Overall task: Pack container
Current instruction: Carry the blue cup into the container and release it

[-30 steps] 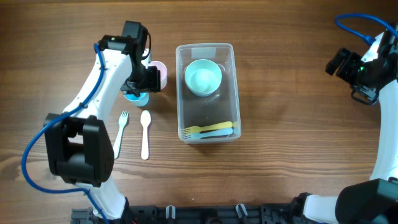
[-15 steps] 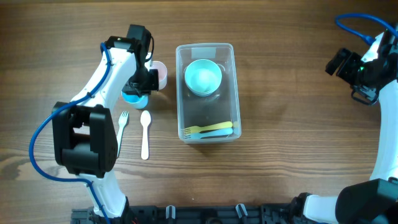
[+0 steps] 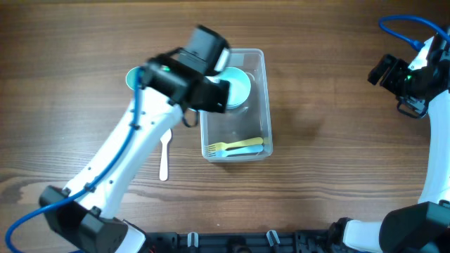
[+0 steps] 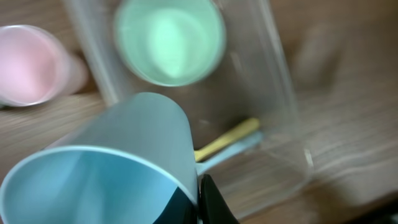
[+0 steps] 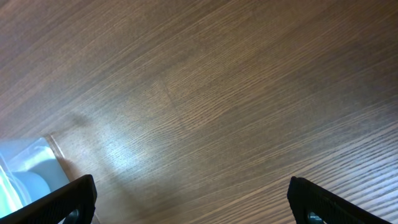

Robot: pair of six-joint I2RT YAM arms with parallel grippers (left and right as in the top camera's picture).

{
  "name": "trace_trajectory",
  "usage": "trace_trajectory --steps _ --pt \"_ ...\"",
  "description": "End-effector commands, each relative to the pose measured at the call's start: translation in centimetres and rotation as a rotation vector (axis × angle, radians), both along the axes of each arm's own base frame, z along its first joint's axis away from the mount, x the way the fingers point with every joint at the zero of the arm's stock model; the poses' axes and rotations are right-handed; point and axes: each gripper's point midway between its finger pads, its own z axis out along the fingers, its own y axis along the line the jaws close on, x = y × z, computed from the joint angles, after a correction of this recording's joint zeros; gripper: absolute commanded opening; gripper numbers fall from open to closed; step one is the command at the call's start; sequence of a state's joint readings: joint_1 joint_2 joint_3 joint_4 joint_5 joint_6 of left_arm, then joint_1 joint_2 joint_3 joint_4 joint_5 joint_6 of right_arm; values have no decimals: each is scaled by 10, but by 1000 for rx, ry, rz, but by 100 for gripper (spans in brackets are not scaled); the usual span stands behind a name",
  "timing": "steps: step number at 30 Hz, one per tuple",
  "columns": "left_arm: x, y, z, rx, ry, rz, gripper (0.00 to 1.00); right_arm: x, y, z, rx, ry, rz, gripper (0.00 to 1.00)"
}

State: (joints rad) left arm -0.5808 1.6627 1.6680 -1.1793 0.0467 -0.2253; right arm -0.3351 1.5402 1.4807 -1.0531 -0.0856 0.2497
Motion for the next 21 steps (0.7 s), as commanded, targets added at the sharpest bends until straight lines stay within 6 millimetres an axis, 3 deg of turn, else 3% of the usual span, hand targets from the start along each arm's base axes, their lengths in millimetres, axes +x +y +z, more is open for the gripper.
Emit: trace_trajectory --steps 1,4,7,13,14,15,17,19,21 --pt "-5 -47 -29 9 28 -84 4 2 0 -5 14 9 -13 100" --pt "-8 -61 -79 83 123 -114 4 2 0 -5 14 9 -13 100" --pt "-7 -64 -112 129 182 -116 4 2 0 -5 14 9 -13 100" --pt "5 -69 -132 147 165 -116 4 2 0 -5 14 9 -13 100" --pt "5 -69 -132 147 165 -116 10 2 0 -4 14 8 -12 100" --pt "5 -69 -132 148 165 -116 34 2 0 -5 14 9 -13 100" --pt "5 -67 -131 151 171 -113 54 2 0 -5 14 9 -13 100" --pt "3 -63 -127 163 172 -110 56 2 0 -5 14 9 -13 100" --pt "5 -57 -102 154 152 -96 60 2 0 -5 14 9 -13 100"
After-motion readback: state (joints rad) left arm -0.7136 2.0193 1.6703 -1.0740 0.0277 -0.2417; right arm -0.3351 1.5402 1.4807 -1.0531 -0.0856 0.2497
